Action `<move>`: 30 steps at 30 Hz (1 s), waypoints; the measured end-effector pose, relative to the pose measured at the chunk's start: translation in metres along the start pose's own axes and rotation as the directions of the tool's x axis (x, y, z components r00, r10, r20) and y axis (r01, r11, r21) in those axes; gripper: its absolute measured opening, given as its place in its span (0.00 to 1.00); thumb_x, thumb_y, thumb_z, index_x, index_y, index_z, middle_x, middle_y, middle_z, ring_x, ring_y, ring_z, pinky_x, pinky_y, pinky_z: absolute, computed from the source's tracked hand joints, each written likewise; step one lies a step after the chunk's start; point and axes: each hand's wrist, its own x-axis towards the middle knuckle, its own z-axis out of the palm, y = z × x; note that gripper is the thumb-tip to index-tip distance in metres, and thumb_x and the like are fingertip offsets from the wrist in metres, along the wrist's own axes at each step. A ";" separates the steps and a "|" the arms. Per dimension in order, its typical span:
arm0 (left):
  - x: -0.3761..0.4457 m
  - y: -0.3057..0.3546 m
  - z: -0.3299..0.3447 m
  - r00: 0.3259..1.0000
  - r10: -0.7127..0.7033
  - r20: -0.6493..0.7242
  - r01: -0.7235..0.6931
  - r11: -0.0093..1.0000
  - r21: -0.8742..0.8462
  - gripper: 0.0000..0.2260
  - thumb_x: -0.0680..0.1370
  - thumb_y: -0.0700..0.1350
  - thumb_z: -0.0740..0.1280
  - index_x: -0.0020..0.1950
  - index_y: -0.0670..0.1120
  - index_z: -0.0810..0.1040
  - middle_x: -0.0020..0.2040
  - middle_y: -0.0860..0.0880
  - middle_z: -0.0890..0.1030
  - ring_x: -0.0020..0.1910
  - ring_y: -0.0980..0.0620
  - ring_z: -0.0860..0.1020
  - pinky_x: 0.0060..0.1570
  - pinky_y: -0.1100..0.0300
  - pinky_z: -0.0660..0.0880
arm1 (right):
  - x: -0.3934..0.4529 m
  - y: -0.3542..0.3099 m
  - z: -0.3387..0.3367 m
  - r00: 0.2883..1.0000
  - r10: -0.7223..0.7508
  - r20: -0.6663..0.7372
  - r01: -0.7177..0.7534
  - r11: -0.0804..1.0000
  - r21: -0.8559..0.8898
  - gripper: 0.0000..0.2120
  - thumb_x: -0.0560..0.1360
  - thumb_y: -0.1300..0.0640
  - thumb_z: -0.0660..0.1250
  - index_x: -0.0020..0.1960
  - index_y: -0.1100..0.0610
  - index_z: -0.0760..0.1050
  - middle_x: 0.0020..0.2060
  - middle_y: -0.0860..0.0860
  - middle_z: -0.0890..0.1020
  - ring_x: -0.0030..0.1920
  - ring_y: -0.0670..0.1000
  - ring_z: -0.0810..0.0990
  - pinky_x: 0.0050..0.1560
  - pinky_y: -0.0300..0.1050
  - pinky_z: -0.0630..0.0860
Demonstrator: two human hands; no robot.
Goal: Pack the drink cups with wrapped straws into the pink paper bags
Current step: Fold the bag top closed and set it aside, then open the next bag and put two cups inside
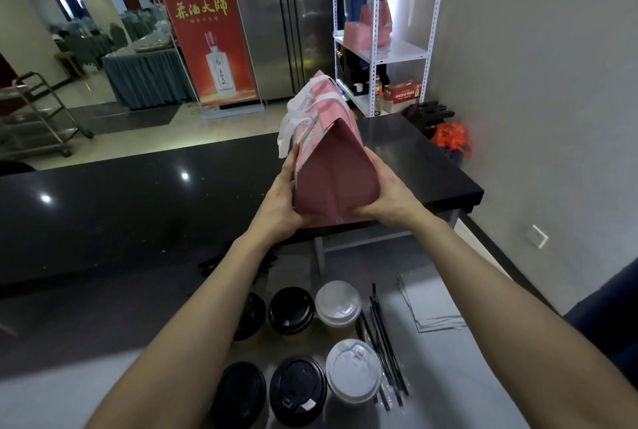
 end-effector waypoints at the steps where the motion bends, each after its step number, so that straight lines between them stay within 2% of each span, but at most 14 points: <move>1: 0.002 0.002 0.003 1.000 0.002 -0.002 -0.002 1.000 0.015 0.69 0.58 0.65 0.88 0.84 0.75 0.41 0.80 0.52 0.71 0.72 0.51 0.79 0.67 0.43 0.82 | 0.000 0.002 -0.002 1.000 0.000 -0.010 0.000 1.000 0.000 0.66 0.56 0.43 0.87 0.85 0.34 0.53 0.74 0.43 0.72 0.72 0.45 0.74 0.72 0.54 0.77; 3: 0.006 0.006 0.008 1.000 0.007 -0.017 -0.006 0.999 0.050 0.69 0.61 0.63 0.88 0.85 0.74 0.40 0.81 0.51 0.70 0.75 0.48 0.76 0.71 0.40 0.79 | 0.003 0.003 -0.007 1.000 0.007 -0.015 -0.007 1.000 -0.003 0.66 0.57 0.44 0.87 0.85 0.33 0.52 0.74 0.44 0.72 0.72 0.47 0.75 0.71 0.53 0.78; 7: 0.012 0.014 0.015 0.999 -0.007 -0.036 0.010 0.997 0.081 0.69 0.64 0.57 0.89 0.86 0.69 0.38 0.81 0.50 0.70 0.78 0.48 0.73 0.75 0.40 0.75 | 0.008 0.008 -0.014 0.997 0.074 -0.022 -0.074 0.997 -0.035 0.65 0.58 0.44 0.85 0.85 0.36 0.50 0.71 0.46 0.75 0.68 0.49 0.77 0.66 0.50 0.78; 10: 0.014 0.019 0.018 0.998 -0.039 -0.041 0.043 0.994 0.100 0.68 0.65 0.55 0.87 0.86 0.69 0.37 0.82 0.48 0.68 0.78 0.46 0.72 0.75 0.38 0.74 | 0.009 0.014 -0.014 0.994 0.109 -0.025 -0.110 0.992 -0.054 0.60 0.60 0.41 0.84 0.84 0.39 0.56 0.67 0.43 0.78 0.65 0.48 0.78 0.58 0.42 0.76; 14: 0.017 0.023 0.020 0.998 -0.052 -0.041 0.057 0.992 0.111 0.68 0.63 0.58 0.86 0.85 0.73 0.37 0.81 0.49 0.69 0.77 0.46 0.73 0.74 0.38 0.75 | 0.005 0.019 -0.014 0.990 0.134 -0.054 -0.137 0.988 -0.070 0.53 0.63 0.41 0.83 0.81 0.35 0.58 0.59 0.29 0.76 0.58 0.29 0.77 0.52 0.31 0.72; 16: 0.018 0.023 0.022 0.997 -0.060 -0.039 0.063 0.993 0.102 0.68 0.62 0.61 0.86 0.84 0.74 0.37 0.81 0.49 0.70 0.76 0.46 0.75 0.72 0.37 0.77 | 0.000 0.015 -0.016 0.986 0.154 -0.070 -0.160 0.984 -0.084 0.53 0.63 0.40 0.82 0.81 0.35 0.59 0.59 0.28 0.76 0.56 0.26 0.75 0.55 0.34 0.74; 18: 0.019 0.024 0.021 0.997 -0.072 -0.018 0.073 0.994 0.085 0.70 0.60 0.63 0.87 0.84 0.75 0.37 0.81 0.49 0.70 0.76 0.45 0.76 0.70 0.36 0.78 | -0.008 0.008 -0.021 0.980 0.184 -0.070 -0.191 0.975 -0.110 0.54 0.63 0.39 0.84 0.82 0.39 0.59 0.63 0.33 0.78 0.60 0.34 0.78 0.64 0.46 0.79; 19: 0.018 0.024 0.019 0.997 -0.079 -0.006 0.079 0.993 0.082 0.70 0.60 0.63 0.87 0.83 0.75 0.36 0.82 0.49 0.69 0.77 0.45 0.75 0.70 0.36 0.78 | -0.014 0.003 -0.024 0.975 0.210 -0.071 -0.218 0.966 -0.139 0.56 0.64 0.38 0.85 0.83 0.43 0.58 0.69 0.40 0.78 0.66 0.41 0.79 0.69 0.52 0.78; 21: 0.013 0.026 0.009 0.993 -0.114 0.013 0.112 0.987 0.115 0.70 0.60 0.62 0.88 0.83 0.75 0.36 0.85 0.48 0.64 0.82 0.45 0.69 0.72 0.36 0.76 | -0.031 -0.005 -0.029 0.952 0.295 -0.082 -0.307 0.918 -0.252 0.57 0.68 0.38 0.84 0.86 0.51 0.58 0.78 0.52 0.74 0.75 0.54 0.75 0.75 0.56 0.74; 22: 0.007 0.025 0.001 0.990 -0.143 0.021 0.138 0.978 0.155 0.69 0.62 0.60 0.88 0.84 0.74 0.37 0.86 0.48 0.62 0.84 0.45 0.67 0.74 0.37 0.75 | -0.042 -0.008 -0.030 0.940 0.332 -0.081 -0.340 0.886 -0.314 0.54 0.69 0.37 0.83 0.86 0.54 0.61 0.78 0.55 0.74 0.75 0.56 0.75 0.73 0.55 0.75; 24: -0.010 0.022 -0.019 0.981 -0.191 0.037 0.172 0.942 0.289 0.60 0.67 0.59 0.86 0.88 0.67 0.48 0.86 0.50 0.62 0.83 0.47 0.66 0.76 0.40 0.74 | -0.065 -0.016 -0.023 0.924 0.382 -0.008 -0.349 0.835 -0.425 0.47 0.72 0.37 0.81 0.82 0.54 0.67 0.75 0.55 0.77 0.71 0.57 0.78 0.68 0.53 0.78; 27: -0.054 0.017 -0.053 0.974 -0.215 0.077 0.139 0.827 0.544 0.40 0.76 0.60 0.80 0.84 0.57 0.67 0.84 0.51 0.68 0.80 0.48 0.70 0.77 0.44 0.72 | -0.088 -0.038 0.006 0.906 0.381 0.185 -0.234 0.814 -0.532 0.44 0.74 0.37 0.78 0.83 0.53 0.67 0.77 0.54 0.75 0.74 0.57 0.76 0.70 0.54 0.76; 30: -0.109 0.015 -0.088 0.940 -0.323 0.112 0.155 0.694 0.703 0.35 0.78 0.62 0.76 0.83 0.58 0.69 0.83 0.53 0.69 0.78 0.47 0.73 0.73 0.46 0.74 | -0.087 -0.070 0.049 0.904 0.295 0.309 -0.091 0.839 -0.536 0.42 0.77 0.37 0.76 0.83 0.51 0.65 0.77 0.52 0.74 0.75 0.56 0.74 0.71 0.53 0.74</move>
